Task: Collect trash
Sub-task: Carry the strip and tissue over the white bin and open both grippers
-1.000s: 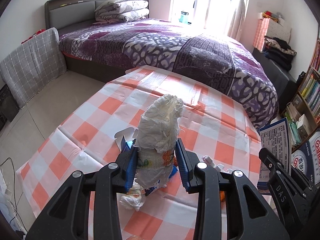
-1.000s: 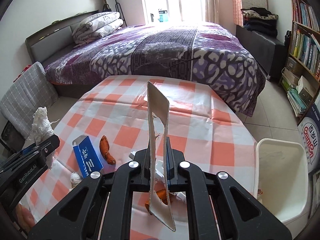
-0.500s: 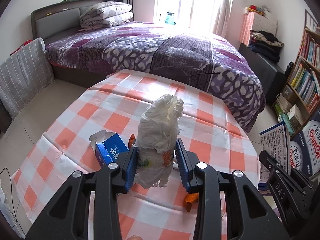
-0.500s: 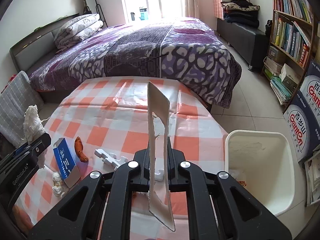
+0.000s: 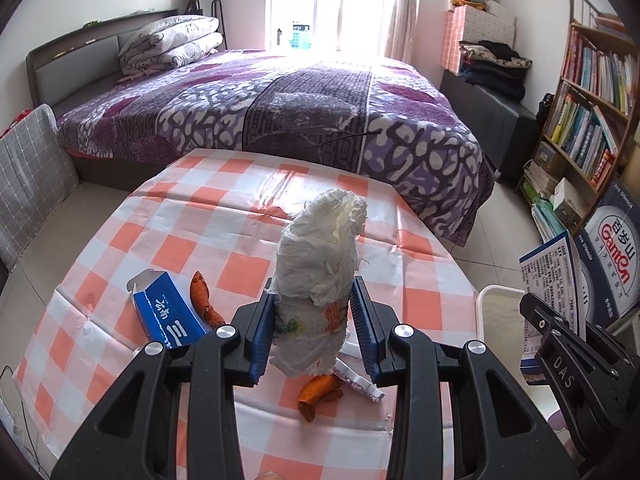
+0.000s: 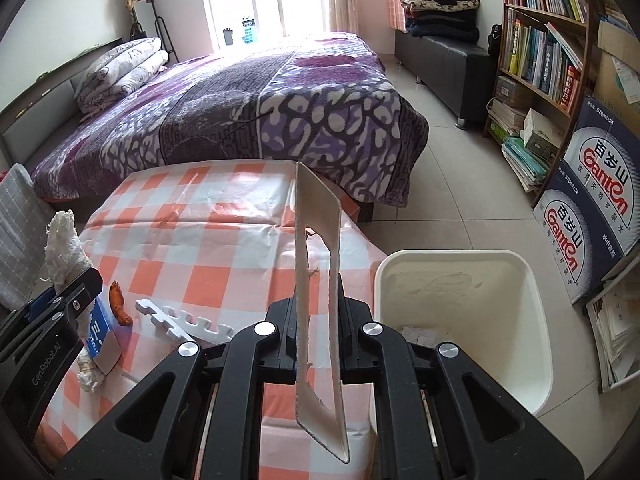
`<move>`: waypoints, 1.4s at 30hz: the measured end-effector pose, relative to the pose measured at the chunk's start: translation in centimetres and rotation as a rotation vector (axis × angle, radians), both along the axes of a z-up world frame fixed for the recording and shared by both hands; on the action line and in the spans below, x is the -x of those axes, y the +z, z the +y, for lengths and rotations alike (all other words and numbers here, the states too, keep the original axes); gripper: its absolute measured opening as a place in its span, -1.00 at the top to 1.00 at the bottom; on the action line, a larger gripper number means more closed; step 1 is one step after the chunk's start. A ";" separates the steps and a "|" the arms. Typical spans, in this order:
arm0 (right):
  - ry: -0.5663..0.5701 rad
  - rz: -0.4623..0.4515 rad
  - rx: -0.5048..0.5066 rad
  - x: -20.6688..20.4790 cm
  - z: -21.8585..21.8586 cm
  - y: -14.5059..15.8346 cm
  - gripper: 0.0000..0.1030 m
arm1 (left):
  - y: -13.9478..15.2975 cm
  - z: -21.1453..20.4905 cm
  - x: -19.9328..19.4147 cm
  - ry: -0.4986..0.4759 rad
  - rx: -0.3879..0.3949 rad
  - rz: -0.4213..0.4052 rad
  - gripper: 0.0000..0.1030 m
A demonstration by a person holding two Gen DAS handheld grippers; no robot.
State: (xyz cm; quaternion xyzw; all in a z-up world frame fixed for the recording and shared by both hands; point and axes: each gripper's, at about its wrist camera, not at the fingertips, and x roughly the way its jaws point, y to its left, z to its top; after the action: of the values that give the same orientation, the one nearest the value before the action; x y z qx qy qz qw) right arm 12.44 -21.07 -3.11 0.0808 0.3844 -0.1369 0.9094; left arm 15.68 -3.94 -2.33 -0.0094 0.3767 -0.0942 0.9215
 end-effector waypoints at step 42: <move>-0.512 0.031 -0.009 8.8 -15.5 -0.4 -0.22 | -3.4 -16.5 3.1 -0.507 0.224 0.348 0.28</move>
State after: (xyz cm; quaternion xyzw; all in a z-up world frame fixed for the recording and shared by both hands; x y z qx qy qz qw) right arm 3.68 -36.52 -3.47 0.1773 0.3659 -0.3624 0.8386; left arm 12.57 -20.40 -5.76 -0.0324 0.5060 -0.3585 0.7838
